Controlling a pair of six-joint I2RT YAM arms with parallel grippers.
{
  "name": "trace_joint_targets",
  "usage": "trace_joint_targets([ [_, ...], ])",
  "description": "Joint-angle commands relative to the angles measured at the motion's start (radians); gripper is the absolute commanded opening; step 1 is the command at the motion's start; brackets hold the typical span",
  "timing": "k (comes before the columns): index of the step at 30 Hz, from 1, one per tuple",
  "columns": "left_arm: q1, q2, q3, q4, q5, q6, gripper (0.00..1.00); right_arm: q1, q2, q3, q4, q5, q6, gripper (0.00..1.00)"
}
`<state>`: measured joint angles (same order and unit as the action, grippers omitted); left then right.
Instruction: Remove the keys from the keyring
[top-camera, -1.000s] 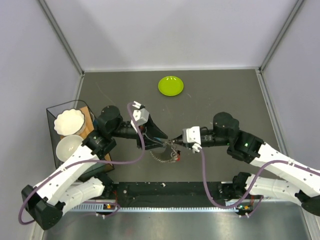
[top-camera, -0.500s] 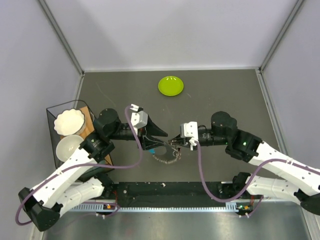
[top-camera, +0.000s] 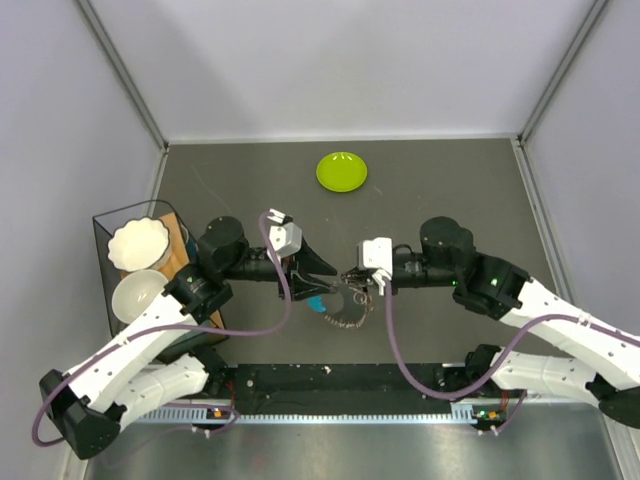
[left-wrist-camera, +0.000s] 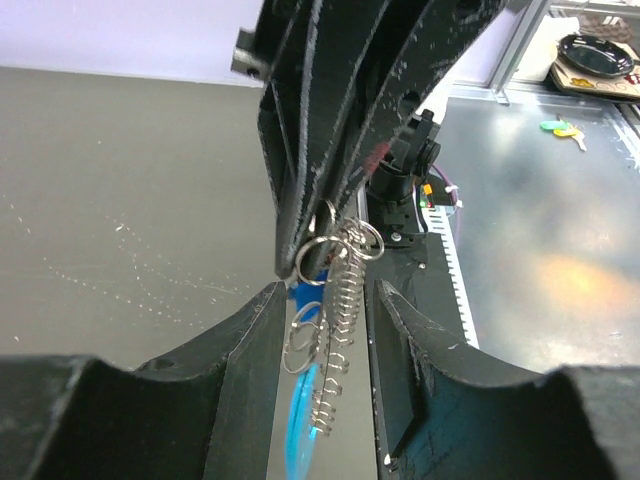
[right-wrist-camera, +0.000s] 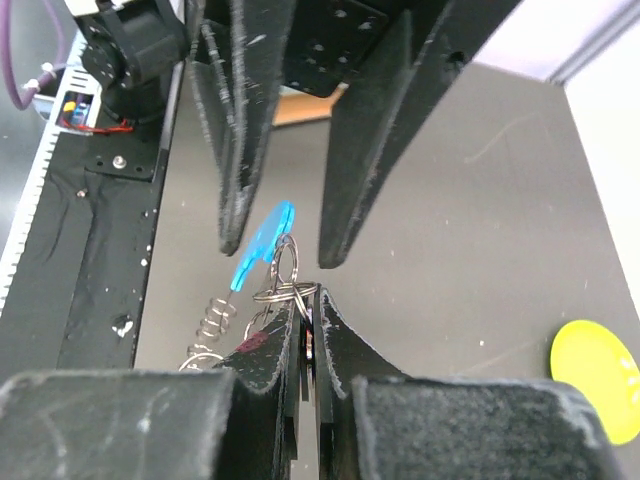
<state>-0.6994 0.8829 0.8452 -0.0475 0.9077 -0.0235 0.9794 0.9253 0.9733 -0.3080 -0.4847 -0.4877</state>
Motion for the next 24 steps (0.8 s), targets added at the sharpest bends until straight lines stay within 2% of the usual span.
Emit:
trace_joint_targets([
  [1,-0.006,0.007,-0.037,0.021,-0.01,0.016,0.45,0.001,0.036,0.171,-0.15,0.098,0.034,0.0],
  [4,-0.009,0.013,-0.055,0.038,-0.007,0.014,0.45,-0.001,0.035,0.17,-0.206,0.049,0.035,0.0],
  [7,-0.011,0.025,-0.057,0.07,0.008,0.002,0.45,-0.001,-0.015,0.104,-0.197,-0.035,-0.047,0.0],
  [12,-0.021,0.041,-0.064,0.142,0.045,-0.055,0.45,-0.001,-0.059,0.071,-0.19,0.011,-0.106,0.0],
  [15,-0.051,0.057,-0.064,0.15,0.013,-0.062,0.45,-0.001,-0.028,0.119,-0.213,0.07,-0.042,0.0],
  [19,-0.074,0.054,-0.075,0.166,-0.029,-0.056,0.45,-0.001,0.073,0.281,-0.386,0.098,0.052,0.0],
  [24,-0.101,0.024,-0.104,0.212,-0.076,-0.049,0.47,-0.001,0.112,0.3,-0.428,0.054,0.089,0.0],
])
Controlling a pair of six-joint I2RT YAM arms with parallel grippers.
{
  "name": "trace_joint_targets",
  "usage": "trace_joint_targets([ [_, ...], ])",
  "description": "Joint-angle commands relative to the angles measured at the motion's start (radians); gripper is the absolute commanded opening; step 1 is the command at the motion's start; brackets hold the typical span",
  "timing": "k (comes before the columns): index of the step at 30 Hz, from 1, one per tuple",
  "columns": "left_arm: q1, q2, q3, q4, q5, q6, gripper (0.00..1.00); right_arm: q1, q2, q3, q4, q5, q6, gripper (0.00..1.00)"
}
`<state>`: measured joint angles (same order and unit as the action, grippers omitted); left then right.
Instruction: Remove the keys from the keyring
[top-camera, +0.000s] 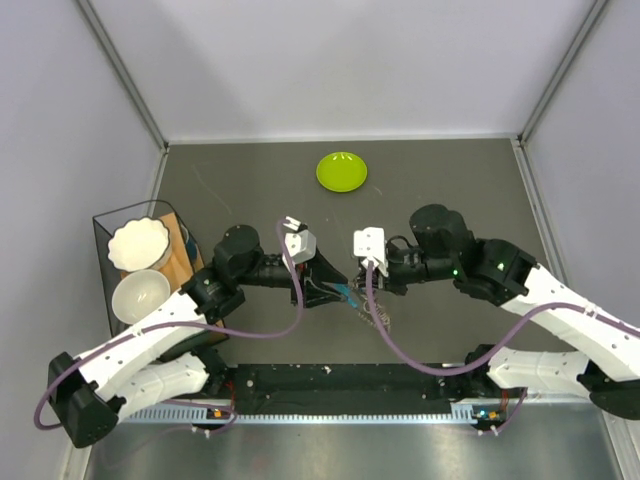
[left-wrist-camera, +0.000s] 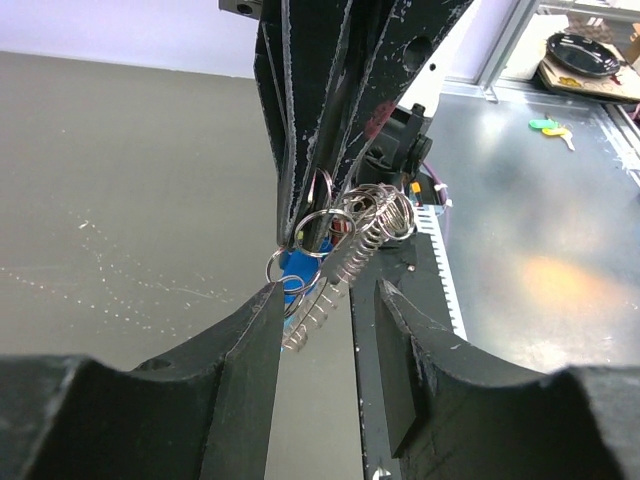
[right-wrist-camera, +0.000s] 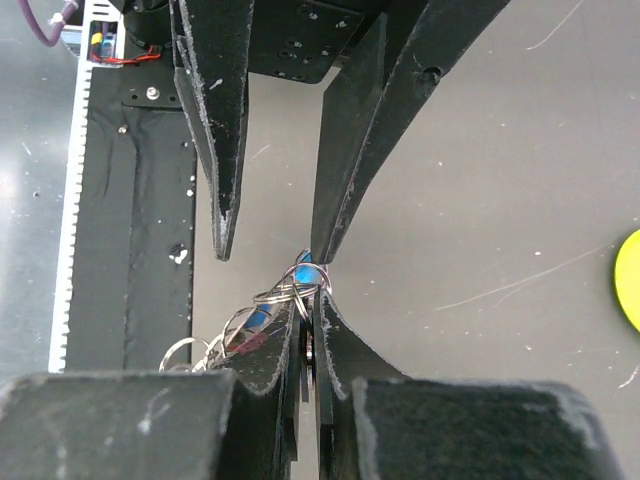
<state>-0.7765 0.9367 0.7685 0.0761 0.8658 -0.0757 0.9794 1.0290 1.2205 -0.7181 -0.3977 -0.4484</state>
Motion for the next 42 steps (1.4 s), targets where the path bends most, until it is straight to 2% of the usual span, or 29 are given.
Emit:
trace_joint_targets([
  [1,-0.024,-0.032,-0.029,0.09,-0.045,0.011,0.47,-0.001,0.005,0.039,-0.017,-0.059,0.039,0.0],
  [6,-0.024,-0.019,-0.018,0.073,-0.014,0.016,0.48,-0.001,-0.063,-0.03,0.049,-0.162,-0.045,0.0],
  [12,-0.033,0.002,-0.005,0.079,0.019,-0.012,0.48,-0.001,-0.079,-0.039,0.052,-0.139,-0.154,0.0],
  [19,-0.035,-0.01,-0.029,0.074,-0.079,0.008,0.47,0.013,-0.054,0.055,-0.055,0.031,-0.317,0.0],
  [23,-0.033,-0.009,-0.026,0.074,-0.149,0.013,0.47,0.071,-0.004,0.117,-0.121,0.245,-0.438,0.0],
  [32,-0.032,-0.01,-0.003,0.114,-0.277,-0.044,0.46,0.18,0.022,0.136,-0.107,0.535,-0.613,0.0],
  [39,-0.024,0.004,0.031,0.149,-0.191,-0.104,0.46,0.223,-0.03,0.079,0.029,0.554,-0.737,0.0],
  [42,-0.02,0.024,0.06,0.146,-0.145,-0.119,0.46,0.225,-0.053,0.045,0.092,0.51,-0.795,0.0],
])
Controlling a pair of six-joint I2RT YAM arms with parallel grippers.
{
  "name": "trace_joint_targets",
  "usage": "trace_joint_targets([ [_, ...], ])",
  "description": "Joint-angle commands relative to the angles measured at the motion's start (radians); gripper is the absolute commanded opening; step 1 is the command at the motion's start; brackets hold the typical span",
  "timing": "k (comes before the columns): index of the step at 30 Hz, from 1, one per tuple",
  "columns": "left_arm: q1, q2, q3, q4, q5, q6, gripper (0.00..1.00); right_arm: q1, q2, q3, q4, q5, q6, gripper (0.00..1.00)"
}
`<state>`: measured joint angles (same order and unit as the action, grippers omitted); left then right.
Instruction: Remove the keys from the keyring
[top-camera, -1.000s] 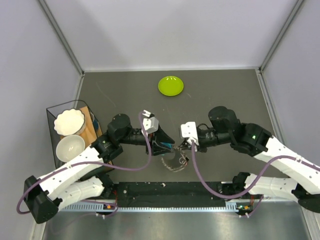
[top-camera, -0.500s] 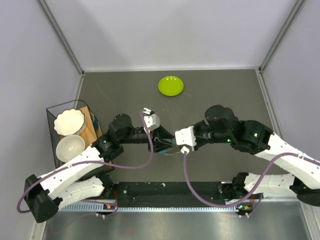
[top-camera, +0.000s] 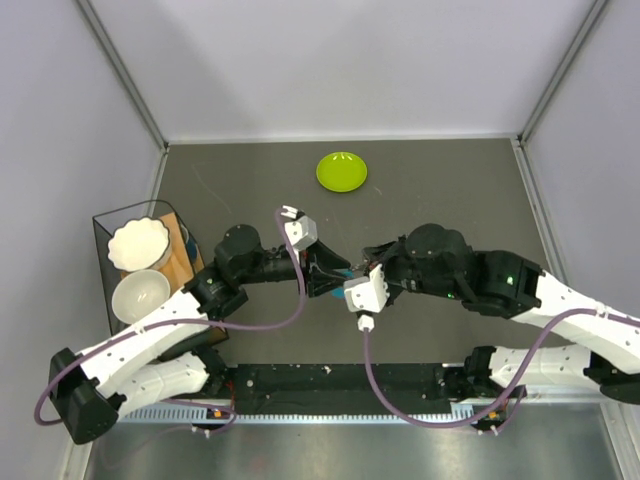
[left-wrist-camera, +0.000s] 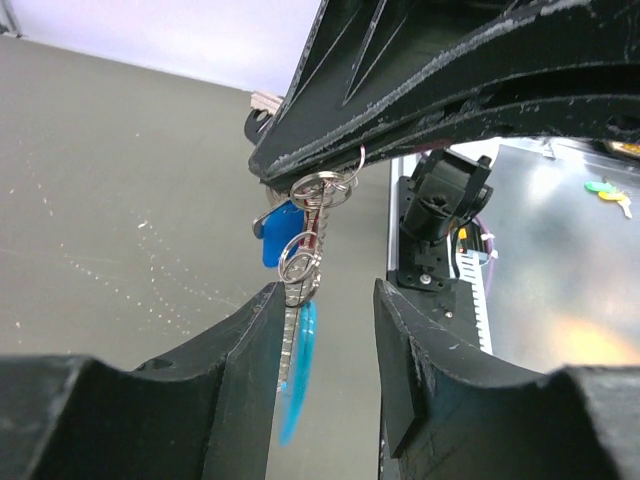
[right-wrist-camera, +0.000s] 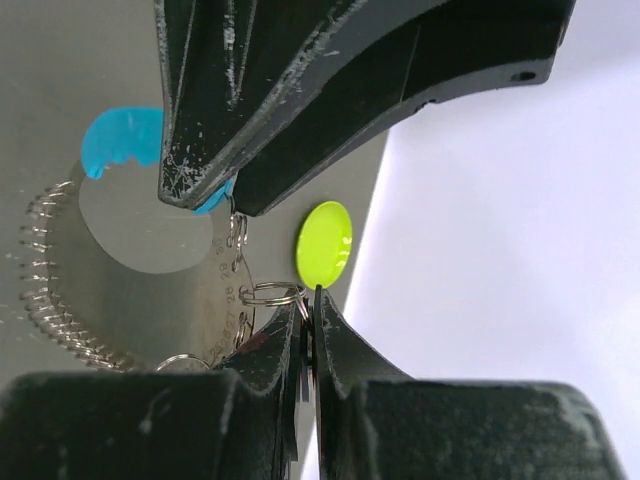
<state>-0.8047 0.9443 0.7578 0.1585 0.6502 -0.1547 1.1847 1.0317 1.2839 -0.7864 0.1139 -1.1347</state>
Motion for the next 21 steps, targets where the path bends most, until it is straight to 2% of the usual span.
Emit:
trace_joint_targets([
  [1,0.01,0.022,0.078,0.065,0.081,-0.042,0.46,0.021,-0.067,-0.024,0.173,-0.011,-0.118,0.0],
  [10,0.041,0.021,0.117,0.062,0.172,-0.065,0.45,0.021,-0.104,-0.066,0.23,-0.082,-0.149,0.0],
  [14,0.05,0.031,0.12,0.123,0.233,-0.117,0.45,0.021,-0.116,-0.083,0.254,-0.095,-0.158,0.0],
  [21,0.052,0.047,0.127,0.144,0.249,-0.137,0.45,0.023,-0.134,-0.081,0.282,-0.145,-0.158,0.0],
])
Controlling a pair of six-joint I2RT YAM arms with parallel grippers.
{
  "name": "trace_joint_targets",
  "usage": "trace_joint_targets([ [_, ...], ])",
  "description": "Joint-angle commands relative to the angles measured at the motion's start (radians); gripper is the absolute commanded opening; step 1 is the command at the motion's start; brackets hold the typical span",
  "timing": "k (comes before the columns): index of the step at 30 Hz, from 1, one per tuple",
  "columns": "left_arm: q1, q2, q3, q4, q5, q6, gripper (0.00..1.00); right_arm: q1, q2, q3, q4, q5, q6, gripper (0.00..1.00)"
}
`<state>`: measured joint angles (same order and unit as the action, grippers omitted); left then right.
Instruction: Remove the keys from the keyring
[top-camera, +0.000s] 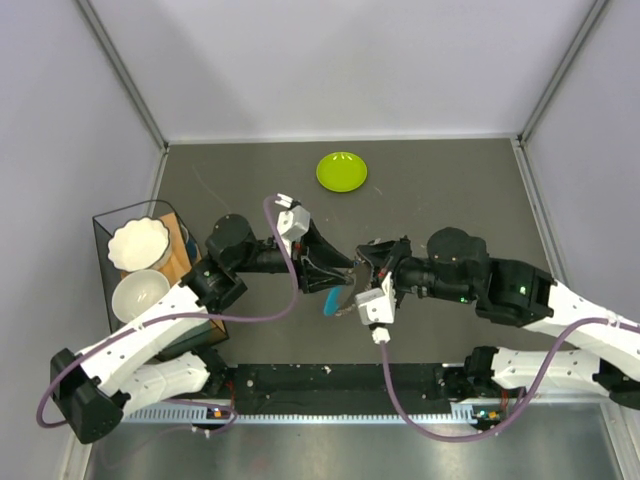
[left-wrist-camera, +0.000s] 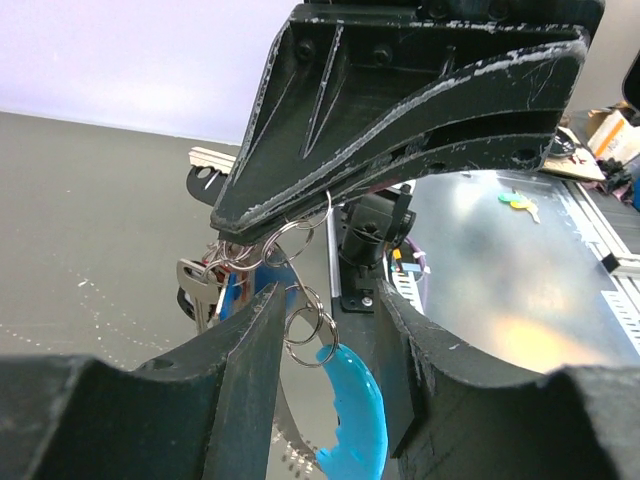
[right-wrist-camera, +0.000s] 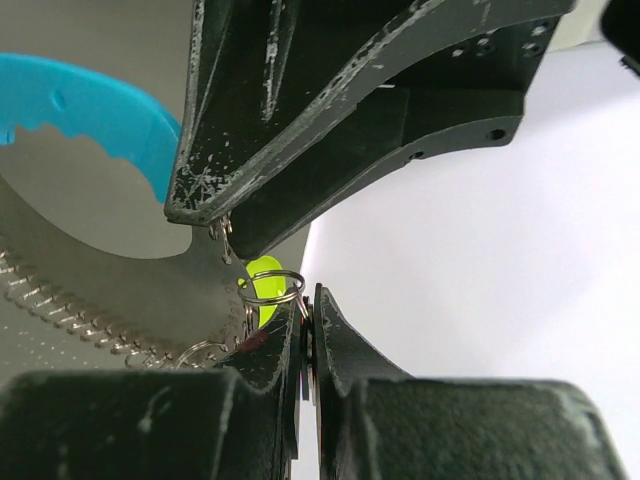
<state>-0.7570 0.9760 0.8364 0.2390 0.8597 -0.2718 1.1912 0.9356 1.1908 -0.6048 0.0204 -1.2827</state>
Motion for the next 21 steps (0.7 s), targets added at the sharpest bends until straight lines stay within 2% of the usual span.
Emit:
trace_joint_targets([
  [1,0.004,0.02,0.055,0.062,0.041,-0.021,0.45,0.015,-0.041,0.012,0.103,-0.06,-0.01,0.0],
  [6,0.005,0.033,0.078,0.065,0.038,-0.024,0.44,0.015,-0.05,0.007,0.106,-0.082,0.003,0.0],
  [14,0.036,0.023,0.112,-0.029,0.005,0.045,0.43,0.015,-0.054,0.007,0.108,-0.086,0.011,0.0],
  [21,0.042,0.038,0.118,0.054,0.077,-0.053,0.43,0.016,-0.044,0.016,0.108,-0.106,0.016,0.0],
])
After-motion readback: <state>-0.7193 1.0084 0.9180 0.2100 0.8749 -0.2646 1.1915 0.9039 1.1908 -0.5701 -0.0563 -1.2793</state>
